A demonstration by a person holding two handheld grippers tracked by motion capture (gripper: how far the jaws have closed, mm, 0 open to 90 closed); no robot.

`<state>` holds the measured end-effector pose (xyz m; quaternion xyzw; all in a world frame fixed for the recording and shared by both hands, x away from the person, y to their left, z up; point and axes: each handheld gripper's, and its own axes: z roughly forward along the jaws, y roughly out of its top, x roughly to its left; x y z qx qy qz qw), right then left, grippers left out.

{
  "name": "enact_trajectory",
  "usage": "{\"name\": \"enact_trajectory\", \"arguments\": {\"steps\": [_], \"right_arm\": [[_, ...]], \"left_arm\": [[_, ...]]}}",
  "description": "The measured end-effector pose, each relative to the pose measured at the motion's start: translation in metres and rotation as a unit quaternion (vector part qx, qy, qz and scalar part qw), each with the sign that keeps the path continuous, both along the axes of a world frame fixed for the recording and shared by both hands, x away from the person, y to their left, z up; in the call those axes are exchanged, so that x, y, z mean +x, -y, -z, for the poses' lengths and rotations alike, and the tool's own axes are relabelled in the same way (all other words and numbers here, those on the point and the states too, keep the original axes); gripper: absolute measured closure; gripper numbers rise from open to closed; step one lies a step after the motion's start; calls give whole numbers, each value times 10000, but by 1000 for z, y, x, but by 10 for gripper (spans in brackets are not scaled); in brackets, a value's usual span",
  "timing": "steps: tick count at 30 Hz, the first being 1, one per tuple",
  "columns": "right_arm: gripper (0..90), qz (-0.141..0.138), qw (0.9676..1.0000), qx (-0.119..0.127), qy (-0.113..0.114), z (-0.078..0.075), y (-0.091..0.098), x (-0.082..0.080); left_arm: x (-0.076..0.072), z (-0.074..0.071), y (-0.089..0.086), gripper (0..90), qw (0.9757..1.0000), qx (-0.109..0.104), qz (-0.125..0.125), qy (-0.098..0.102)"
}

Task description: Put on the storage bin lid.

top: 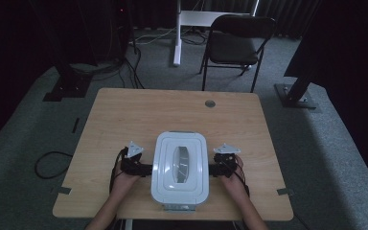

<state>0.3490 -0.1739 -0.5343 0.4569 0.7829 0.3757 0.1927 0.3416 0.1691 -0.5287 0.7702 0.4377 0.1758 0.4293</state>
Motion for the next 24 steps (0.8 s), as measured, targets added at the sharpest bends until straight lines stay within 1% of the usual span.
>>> {"name": "enact_trajectory", "arguments": {"steps": [1,2,3,4,5,6,8,9,10,12,14,16,18,20,21,22,24], "right_arm": [[116,25,10000,4,-10,1,1,-1],[117,17,10000,-28,-3,2,2,-1],[117,17,10000,-28,-3,2,2,-1],[117,49,10000,-26,7,3,3,-1],[117,76,9999,70,-24,3,5,-2],[117,76,10000,56,-16,3,6,-2],[117,55,10000,31,-12,1,7,-3],[117,45,10000,16,-6,0,8,-4],[117,51,10000,7,-1,-1,8,-4],[117,55,10000,70,29,-2,11,-6],[117,78,9999,58,44,-3,13,-7],[117,81,9999,73,35,-4,15,-9],[117,102,9999,32,60,-5,18,-10],[117,117,9999,30,45,-5,20,-10],[120,117,9999,30,45,-5,20,-10],[121,155,9999,72,-10,-4,24,-11],[121,209,9998,71,-3,-3,29,-11]], "left_arm": [[0,0,-1,5,10000,-21,30,16],[0,0,-2,5,10000,52,27,35],[0,0,-2,5,10000,52,27,35],[0,0,-4,5,9998,131,6,116],[1,0,-6,5,9998,142,18,144],[1,-1,-8,5,9997,175,13,160],[1,-1,-10,5,9997,165,14,185],[1,-1,-12,5,9997,194,27,166],[1,-1,-14,5,9997,171,23,158],[0,0,-19,5,9998,175,27,130],[0,0,-24,5,9997,201,2,122],[-1,0,-30,6,9998,177,-33,93],[-3,0,-35,5,9998,159,-94,97],[-3,0,-35,5,9998,159,-94,97],[-5,-2,-42,5,9998,152,-132,93],[-6,-2,-45,5,9997,164,-132,109],[-8,-4,-50,5,9996,203,-145,102]]}}
